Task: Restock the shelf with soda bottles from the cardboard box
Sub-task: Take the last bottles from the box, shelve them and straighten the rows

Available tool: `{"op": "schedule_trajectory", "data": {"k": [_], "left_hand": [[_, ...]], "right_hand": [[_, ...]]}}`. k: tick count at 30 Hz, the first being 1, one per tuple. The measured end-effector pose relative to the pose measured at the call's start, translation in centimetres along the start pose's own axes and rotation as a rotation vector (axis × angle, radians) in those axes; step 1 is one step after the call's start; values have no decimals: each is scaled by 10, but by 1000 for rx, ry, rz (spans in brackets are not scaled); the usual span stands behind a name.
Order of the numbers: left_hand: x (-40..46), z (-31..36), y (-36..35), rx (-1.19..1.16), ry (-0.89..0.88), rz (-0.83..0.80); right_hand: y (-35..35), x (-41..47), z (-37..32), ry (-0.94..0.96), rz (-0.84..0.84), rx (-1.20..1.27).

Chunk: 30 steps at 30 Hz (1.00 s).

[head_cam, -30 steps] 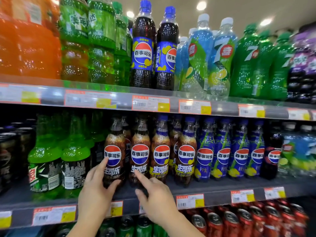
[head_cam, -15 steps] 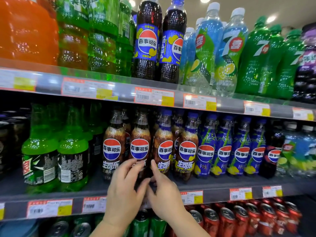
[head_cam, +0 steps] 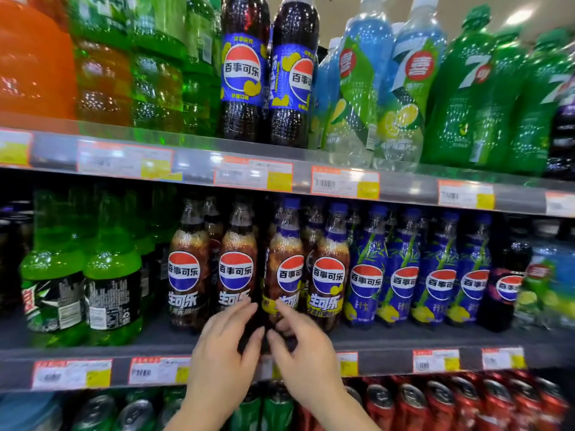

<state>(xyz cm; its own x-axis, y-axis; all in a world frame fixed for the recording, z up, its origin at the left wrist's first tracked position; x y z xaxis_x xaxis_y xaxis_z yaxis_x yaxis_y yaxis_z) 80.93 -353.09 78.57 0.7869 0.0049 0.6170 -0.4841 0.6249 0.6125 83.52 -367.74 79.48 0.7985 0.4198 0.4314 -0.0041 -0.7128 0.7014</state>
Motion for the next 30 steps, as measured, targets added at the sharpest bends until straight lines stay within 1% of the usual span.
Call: {"op": "schedule_trajectory", "data": {"k": [2,3,4,5,7,9,13,16,23,26,28,30], "left_hand": [[-2,12,-11,-8,-42,-30],[-3,16,-18,1,-51,-55],[-3,19,-24,10,-42,-90],[-3,21,-29,19,-17,-124],[-1,20,-38,60,40,-172],[0,19,-41,98,92,-194],[1,18,-42,128,168,-168],[1,22,-43,166,170,-160],[0,30,-42,180,228,-181],[-3,31,-40,69,300,-256],[-7,36,-37,-46,304,-223],[-13,45,-36,-80,292,-184]], "right_hand": [[17,-7,11,-3,279,-47],[27,-9,18,-47,397,-82],[36,-11,26,-121,464,-96],[42,-11,33,-212,468,-92],[49,-7,43,-355,355,-58],[51,-2,44,-432,226,-55],[55,4,48,-444,136,-57],[56,4,54,-407,65,-34],[56,4,58,-389,53,-5],[56,4,59,-384,60,8],[56,3,61,-378,54,16],[57,1,62,-356,57,33]]}}
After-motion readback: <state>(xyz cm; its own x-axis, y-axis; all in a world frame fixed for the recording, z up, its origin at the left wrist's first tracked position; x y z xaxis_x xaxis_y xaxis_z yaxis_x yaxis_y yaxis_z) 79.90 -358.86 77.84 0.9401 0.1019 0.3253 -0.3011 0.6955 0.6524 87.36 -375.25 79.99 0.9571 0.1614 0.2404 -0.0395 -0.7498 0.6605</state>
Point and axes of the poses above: each hand's wrist, its own x-axis towards the middle knuckle, its own y-axis out of the back of the hand, z = x × y, the point moved 2 cm from there along x, towards the middle knuckle, and after that the axes turned 15 degrees about -z, right-handed, at the moved point
